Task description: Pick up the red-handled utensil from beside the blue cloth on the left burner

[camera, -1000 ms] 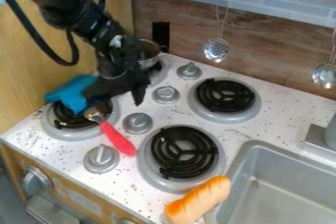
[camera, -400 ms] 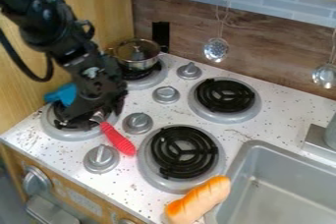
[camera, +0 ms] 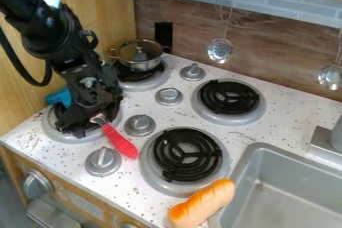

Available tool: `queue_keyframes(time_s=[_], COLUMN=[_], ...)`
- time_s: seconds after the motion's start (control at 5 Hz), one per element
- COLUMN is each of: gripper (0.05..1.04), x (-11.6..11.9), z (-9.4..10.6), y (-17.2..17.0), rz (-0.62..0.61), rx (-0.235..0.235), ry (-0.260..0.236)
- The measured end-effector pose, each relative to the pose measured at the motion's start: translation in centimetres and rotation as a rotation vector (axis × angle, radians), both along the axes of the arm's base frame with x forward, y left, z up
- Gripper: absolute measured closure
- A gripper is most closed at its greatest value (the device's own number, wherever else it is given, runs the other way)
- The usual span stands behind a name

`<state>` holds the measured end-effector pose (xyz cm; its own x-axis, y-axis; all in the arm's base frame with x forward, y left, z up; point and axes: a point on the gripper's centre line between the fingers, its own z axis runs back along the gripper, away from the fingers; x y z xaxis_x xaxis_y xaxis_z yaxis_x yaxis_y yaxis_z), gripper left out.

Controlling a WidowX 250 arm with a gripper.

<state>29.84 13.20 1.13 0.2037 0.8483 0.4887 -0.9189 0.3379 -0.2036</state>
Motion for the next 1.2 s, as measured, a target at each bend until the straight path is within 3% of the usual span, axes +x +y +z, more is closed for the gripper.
queue_keyframes(time_s=[0.4, 0.6, 1.0, 1.2], gripper=[0.082, 0.141, 0.678, 0.750], x=[0.4, 1.0, 1.7, 1.6], z=[-1.7, -2.3, -2.2, -2.2], y=[-0.1, -0.7, -1.0, -1.0], rz=[0.019, 0.018, 0.034, 0.038], rx=[-0.022, -0.027, -0.033, -0.041], ry=[0.041, 0.061, 0.044, 0.047])
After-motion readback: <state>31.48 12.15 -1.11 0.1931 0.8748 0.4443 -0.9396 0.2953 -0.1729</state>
